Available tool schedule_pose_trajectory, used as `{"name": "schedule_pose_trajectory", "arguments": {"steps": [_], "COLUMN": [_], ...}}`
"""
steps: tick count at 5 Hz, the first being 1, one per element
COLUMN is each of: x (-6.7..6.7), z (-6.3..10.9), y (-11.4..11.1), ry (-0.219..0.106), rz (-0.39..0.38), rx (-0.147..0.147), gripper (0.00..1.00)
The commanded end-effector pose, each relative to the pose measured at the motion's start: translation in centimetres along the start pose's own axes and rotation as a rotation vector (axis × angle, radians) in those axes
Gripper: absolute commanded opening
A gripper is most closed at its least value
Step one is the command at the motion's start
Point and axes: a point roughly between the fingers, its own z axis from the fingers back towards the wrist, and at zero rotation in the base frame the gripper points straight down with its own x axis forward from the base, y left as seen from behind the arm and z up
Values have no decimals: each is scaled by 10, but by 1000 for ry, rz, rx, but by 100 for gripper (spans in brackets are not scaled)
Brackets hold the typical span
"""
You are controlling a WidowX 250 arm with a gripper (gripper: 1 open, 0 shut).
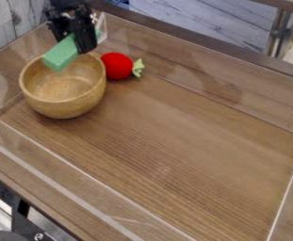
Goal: Remove the green block from the brown bowl and put it on the table
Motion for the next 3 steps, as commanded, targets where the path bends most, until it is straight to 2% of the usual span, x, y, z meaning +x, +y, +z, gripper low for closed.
{"name": "schedule_pose_trajectory", "arguments": {"steps": [1,3], "x": [-2,2], "z": [24,34], "y": [-9,-56], "ry": [-54,-66], "rz": [-53,-133], "rx": [54,20], "gripper": [0,0]}}
